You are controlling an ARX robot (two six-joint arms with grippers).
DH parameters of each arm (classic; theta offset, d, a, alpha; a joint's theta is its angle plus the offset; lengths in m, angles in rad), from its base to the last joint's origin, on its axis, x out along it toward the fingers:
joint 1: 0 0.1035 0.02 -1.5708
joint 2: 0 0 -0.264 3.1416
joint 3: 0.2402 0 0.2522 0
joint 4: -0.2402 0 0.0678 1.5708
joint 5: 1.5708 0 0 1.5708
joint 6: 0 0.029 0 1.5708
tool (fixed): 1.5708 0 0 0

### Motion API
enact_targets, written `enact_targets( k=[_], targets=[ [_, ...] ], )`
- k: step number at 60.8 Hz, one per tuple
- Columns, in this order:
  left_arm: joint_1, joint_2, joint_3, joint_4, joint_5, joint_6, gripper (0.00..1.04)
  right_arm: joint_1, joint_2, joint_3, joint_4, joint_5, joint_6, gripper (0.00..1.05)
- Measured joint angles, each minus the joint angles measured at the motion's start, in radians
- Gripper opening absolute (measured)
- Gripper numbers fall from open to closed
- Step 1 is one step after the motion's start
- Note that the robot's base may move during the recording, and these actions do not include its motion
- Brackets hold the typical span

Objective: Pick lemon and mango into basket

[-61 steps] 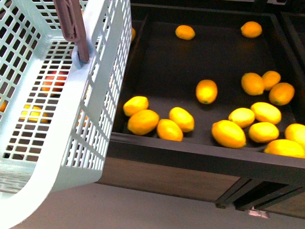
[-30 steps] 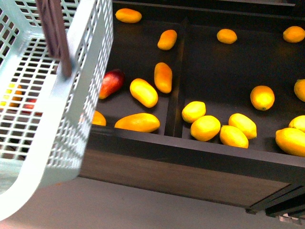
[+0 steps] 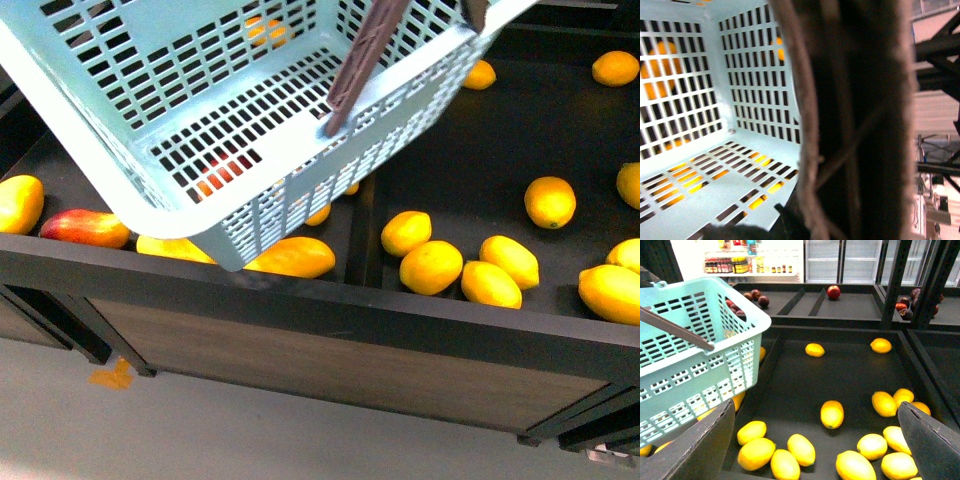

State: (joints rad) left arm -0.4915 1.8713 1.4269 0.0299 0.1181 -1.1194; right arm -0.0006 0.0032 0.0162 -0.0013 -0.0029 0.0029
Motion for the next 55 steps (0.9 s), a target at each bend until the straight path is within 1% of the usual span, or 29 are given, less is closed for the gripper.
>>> enact_targets(
  k=[6, 15, 22, 37, 39, 40, 41, 42, 44, 46, 51, 55],
  targets=[
    [-0.049, 0.013, 0.033, -0.066, 0.006, 0.056, 0.05, 0.000, 0.000, 0.000, 0.000, 0.000, 0.000, 0.96],
    [-0.096, 0.014, 0.033, -0.097, 0.021, 0.120, 0.05, 0.000, 0.000, 0.000, 0.000, 0.000, 0.000, 0.96],
    [-0.108, 0.014, 0.033, -0.097, 0.025, 0.128, 0.05, 0.000, 0.000, 0.000, 0.000, 0.000, 0.000, 0.96],
    [-0.106, 0.014, 0.033, -0.097, 0.016, 0.137, 0.05, 0.000, 0.003, 0.001, -0.003, 0.005, 0.004, 0.96],
    [-0.105, 0.014, 0.033, -0.097, 0.014, 0.137, 0.05, 0.004, 0.037, 0.028, -0.075, 0.037, 0.039, 0.96],
    [-0.105, 0.014, 0.033, -0.097, 0.014, 0.137, 0.05, 0.004, 0.079, 0.060, -0.154, 0.062, 0.063, 0.96],
    [-0.103, 0.014, 0.033, -0.097, 0.013, 0.139, 0.05, 0.001, 0.105, 0.077, -0.191, 0.074, 0.088, 0.96],
    [-0.103, 0.014, 0.033, -0.097, 0.013, 0.139, 0.05, -0.011, 0.161, 0.109, -0.258, 0.088, 0.113, 0.96],
    [-0.101, 0.014, 0.033, -0.097, 0.012, 0.139, 0.05, -0.038, 0.253, 0.149, -0.337, 0.085, 0.161, 0.96],
    [-0.101, 0.014, 0.033, -0.097, 0.012, 0.139, 0.05, -0.069, 0.332, 0.166, -0.360, 0.072, 0.182, 0.96],
    [-0.103, 0.014, 0.033, -0.097, 0.015, 0.143, 0.05, -0.148, 0.498, 0.174, -0.288, 0.043, 0.196, 0.96],
    [-0.103, 0.014, 0.033, -0.097, 0.018, 0.142, 0.05, -0.211, 0.649, 0.192, -0.162, 0.023, 0.194, 0.96]
  ],
)
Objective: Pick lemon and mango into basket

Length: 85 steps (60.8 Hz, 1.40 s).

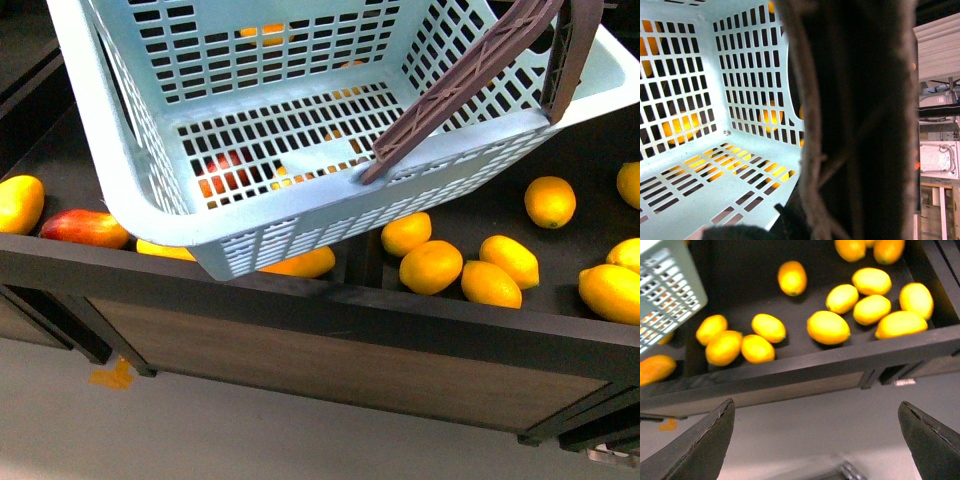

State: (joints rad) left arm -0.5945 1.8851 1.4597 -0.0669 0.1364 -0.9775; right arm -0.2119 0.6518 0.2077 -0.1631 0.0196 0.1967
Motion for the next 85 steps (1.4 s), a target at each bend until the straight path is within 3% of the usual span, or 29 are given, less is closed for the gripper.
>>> enact_targets(
  k=[12, 24, 49, 85],
  targets=[
    [0.000, 0.000, 0.000, 0.000, -0.002, 0.002, 0.05, -0.055, 0.531, 0.131, 0.402, 0.015, -0.034, 0.96],
    [0.000, 0.000, 0.000, 0.000, -0.003, 0.002, 0.05, 0.007, 1.001, 0.309, 0.585, 0.098, -0.051, 0.96],
    [0.000, 0.000, 0.000, 0.000, -0.002, 0.002, 0.05, 0.160, 1.563, 0.721, 0.600, 0.145, 0.045, 0.96],
    [0.000, 0.000, 0.000, 0.000, -0.002, 0.002, 0.05, 0.180, 1.930, 1.316, 0.385, 0.150, 0.127, 0.96]
  ],
)
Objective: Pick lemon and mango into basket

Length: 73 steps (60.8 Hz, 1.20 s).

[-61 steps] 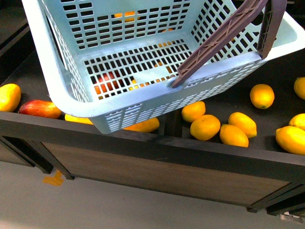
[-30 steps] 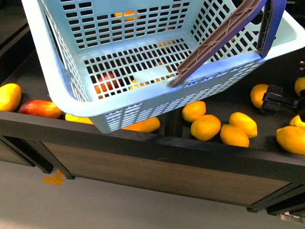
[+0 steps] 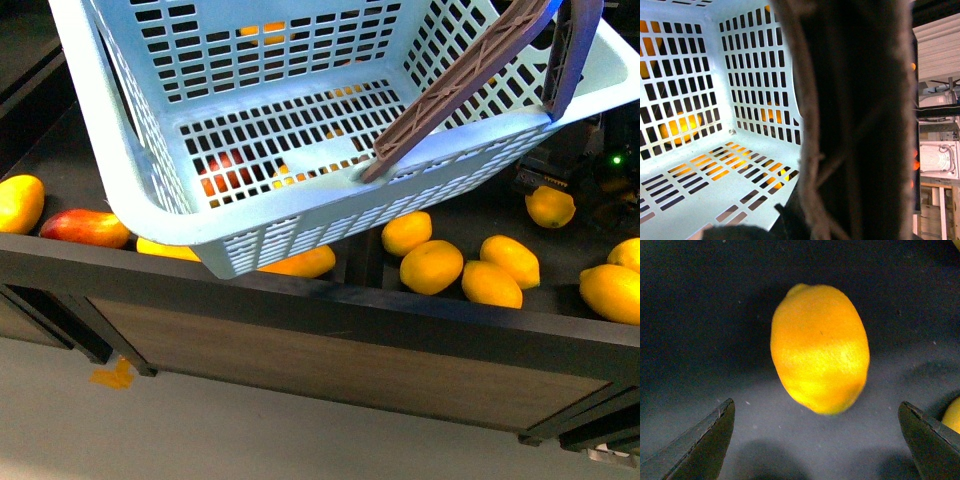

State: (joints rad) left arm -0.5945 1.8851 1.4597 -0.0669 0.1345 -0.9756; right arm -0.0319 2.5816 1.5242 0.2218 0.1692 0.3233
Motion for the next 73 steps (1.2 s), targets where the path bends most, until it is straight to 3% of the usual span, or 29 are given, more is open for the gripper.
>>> enact_targets(
  k=[23, 37, 48, 73],
  targets=[
    [0.000, 0.000, 0.000, 0.000, 0.000, 0.000, 0.05, -0.010, 0.181, 0.315, -0.127, 0.015, 0.048, 0.96],
    [0.000, 0.000, 0.000, 0.000, 0.000, 0.000, 0.05, -0.016, 0.243, 0.372, -0.168, 0.019, 0.057, 0.96],
    [0.000, 0.000, 0.000, 0.000, 0.000, 0.000, 0.05, -0.017, 0.258, 0.352, -0.145, 0.037, 0.080, 0.70],
    [0.000, 0.000, 0.000, 0.000, 0.000, 0.000, 0.05, -0.066, 0.038, 0.023, 0.032, -0.027, 0.080, 0.67]
  ],
)
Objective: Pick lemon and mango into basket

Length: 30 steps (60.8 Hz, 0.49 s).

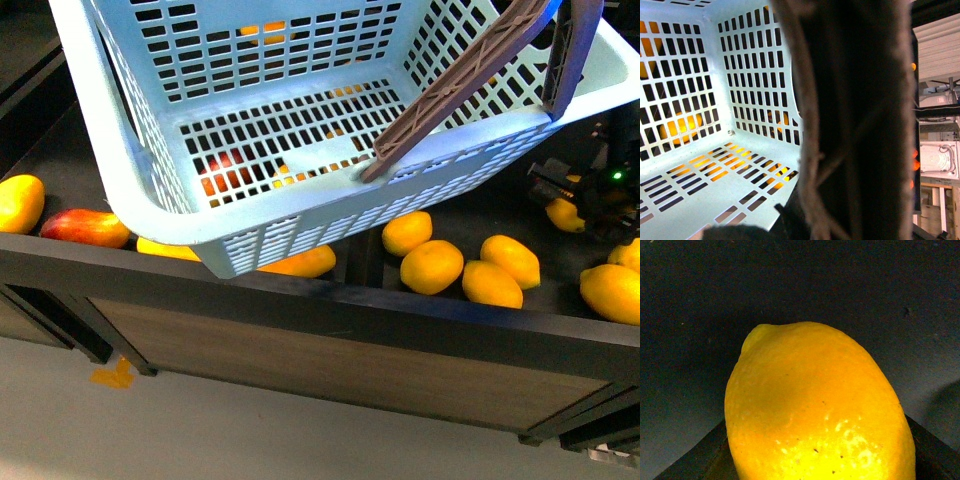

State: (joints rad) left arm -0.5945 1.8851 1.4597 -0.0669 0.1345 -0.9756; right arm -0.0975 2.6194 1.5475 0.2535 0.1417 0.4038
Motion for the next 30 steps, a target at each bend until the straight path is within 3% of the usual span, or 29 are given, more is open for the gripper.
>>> enact_targets(
  k=[16, 30],
  targets=[
    [0.000, 0.000, 0.000, 0.000, 0.000, 0.000, 0.05, -0.081, -0.434, -0.367, 0.139, -0.092, -0.087, 0.67],
    [0.000, 0.000, 0.000, 0.000, 0.000, 0.000, 0.05, -0.077, -0.771, -0.467, 0.080, -0.150, -0.119, 0.67]
  ],
)
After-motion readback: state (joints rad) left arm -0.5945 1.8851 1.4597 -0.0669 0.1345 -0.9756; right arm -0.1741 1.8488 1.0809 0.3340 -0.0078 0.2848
